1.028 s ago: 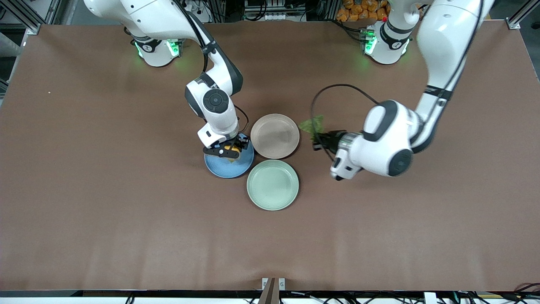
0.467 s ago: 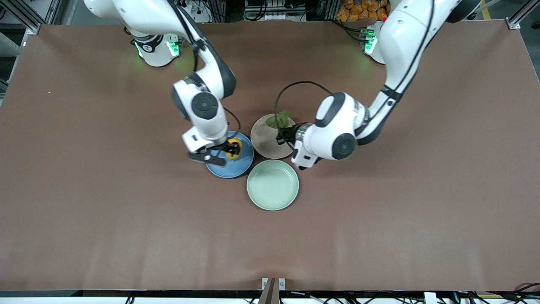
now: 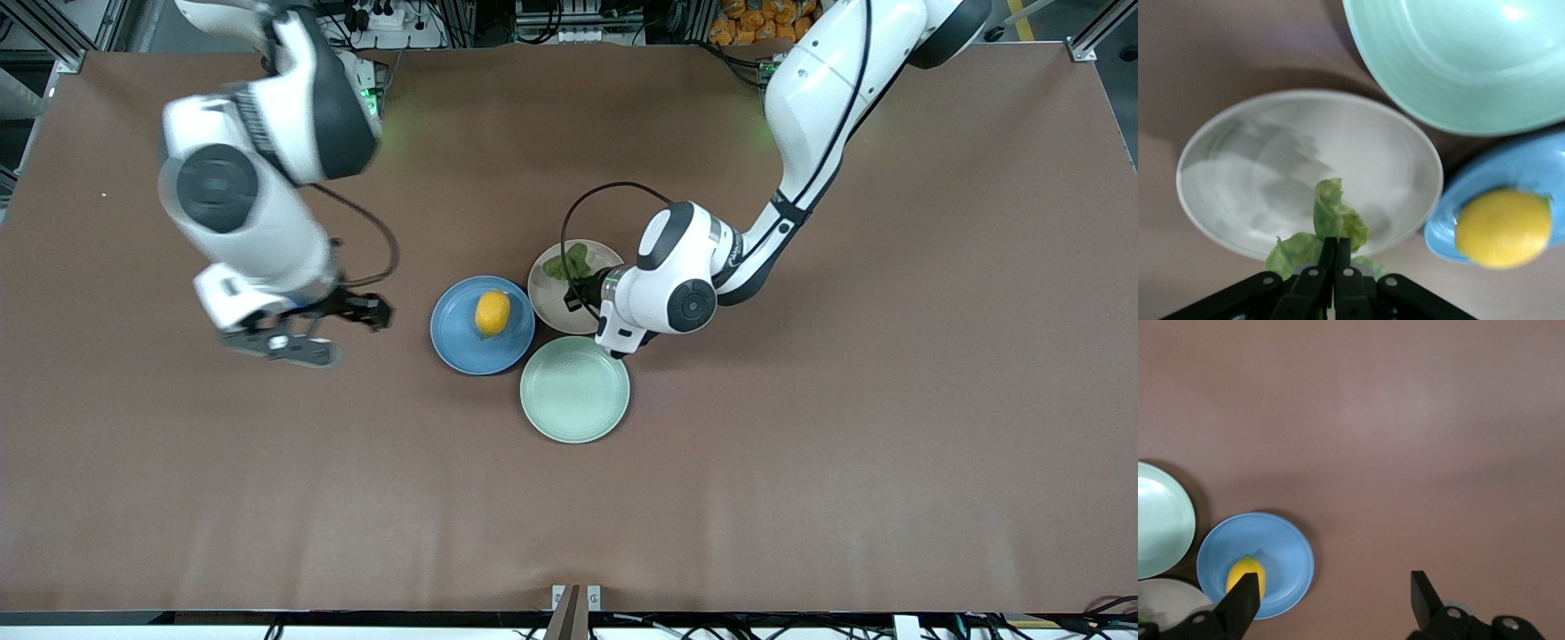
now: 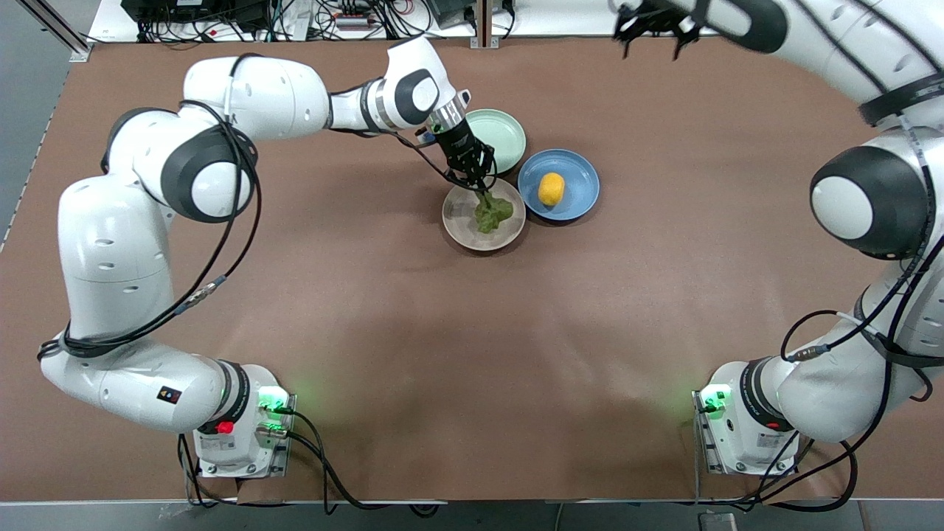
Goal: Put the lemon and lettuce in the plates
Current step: 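Release the lemon onto the blue plate while the left gripper lowers lettuce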
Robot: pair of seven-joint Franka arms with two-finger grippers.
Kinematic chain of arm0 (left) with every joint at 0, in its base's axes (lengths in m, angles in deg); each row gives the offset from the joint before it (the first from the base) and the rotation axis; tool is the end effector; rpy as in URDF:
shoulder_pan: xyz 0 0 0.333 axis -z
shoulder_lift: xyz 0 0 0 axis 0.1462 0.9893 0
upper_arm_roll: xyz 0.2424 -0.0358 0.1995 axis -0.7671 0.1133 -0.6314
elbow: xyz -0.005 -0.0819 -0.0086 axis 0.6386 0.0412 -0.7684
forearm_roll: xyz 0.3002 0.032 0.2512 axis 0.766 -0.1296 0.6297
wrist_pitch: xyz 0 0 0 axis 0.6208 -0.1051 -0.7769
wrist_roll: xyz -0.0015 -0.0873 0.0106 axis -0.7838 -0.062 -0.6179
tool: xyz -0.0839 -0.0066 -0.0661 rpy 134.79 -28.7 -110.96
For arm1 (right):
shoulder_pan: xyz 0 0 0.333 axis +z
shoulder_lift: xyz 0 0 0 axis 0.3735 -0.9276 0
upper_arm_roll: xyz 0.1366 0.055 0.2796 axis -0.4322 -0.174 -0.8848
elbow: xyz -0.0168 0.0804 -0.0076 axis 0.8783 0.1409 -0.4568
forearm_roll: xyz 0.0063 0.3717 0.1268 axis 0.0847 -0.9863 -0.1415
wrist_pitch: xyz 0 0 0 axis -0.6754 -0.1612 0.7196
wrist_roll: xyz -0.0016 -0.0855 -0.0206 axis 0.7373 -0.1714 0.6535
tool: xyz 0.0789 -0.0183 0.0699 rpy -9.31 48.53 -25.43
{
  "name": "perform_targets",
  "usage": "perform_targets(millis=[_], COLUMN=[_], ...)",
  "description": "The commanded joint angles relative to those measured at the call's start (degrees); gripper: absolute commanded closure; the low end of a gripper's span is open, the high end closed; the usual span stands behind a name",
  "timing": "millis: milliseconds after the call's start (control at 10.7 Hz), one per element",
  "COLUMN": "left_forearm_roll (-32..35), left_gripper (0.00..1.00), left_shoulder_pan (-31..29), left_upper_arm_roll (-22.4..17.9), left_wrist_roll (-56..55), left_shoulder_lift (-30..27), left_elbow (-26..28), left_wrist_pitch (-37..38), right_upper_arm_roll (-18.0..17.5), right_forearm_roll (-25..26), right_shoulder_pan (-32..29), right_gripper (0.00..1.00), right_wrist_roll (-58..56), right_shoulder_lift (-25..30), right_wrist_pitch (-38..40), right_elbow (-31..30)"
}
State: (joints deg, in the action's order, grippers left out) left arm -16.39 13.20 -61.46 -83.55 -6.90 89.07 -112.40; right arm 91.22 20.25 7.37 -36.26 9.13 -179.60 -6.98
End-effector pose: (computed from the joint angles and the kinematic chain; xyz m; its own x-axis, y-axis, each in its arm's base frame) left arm 0.5195 -0.4520 0.2090 0.7123 0.4131 -0.5675 0.5624 -0.8196 0.1093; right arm 0.6201 0.2046 0.5101 0.9844 -0.1757 0.0018 -0.1750 -0.9796 0.0990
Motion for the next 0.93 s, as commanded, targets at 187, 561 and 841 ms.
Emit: perform_targets(millis=[187, 561, 841], left_forearm_roll=[1.12, 13.29, 24.65], left_gripper=[0.08, 0.00, 0.00], left_shoulder_pan=[2.66, 1.95, -1.28], left_upper_arm_roll=[-2.03, -2.12, -2.12], left_wrist_roll=[-0.70, -0.44, 2.18], left_shoulder_lift=[0.18, -2.18, -7.45], left_elbow=[-0.35, -0.70, -1.06], left_wrist_pitch=[-1.43, 0.14, 5.41], right_upper_arm_roll=[-0.30, 3.48, 3.48], right_forearm_roll=[0.48, 0.39, 0.04], right_shoulder_pan=[-8.63, -14.00, -18.75], right_gripper=[0.00, 0.00, 0.00], right_wrist_roll=[-9.25, -11.19, -12.16], right_shoulder_lift=[4.75, 6.69, 6.60], right_wrist_pitch=[0.82, 1.53, 0.73], right_elbow=[0.42, 0.24, -0.20])
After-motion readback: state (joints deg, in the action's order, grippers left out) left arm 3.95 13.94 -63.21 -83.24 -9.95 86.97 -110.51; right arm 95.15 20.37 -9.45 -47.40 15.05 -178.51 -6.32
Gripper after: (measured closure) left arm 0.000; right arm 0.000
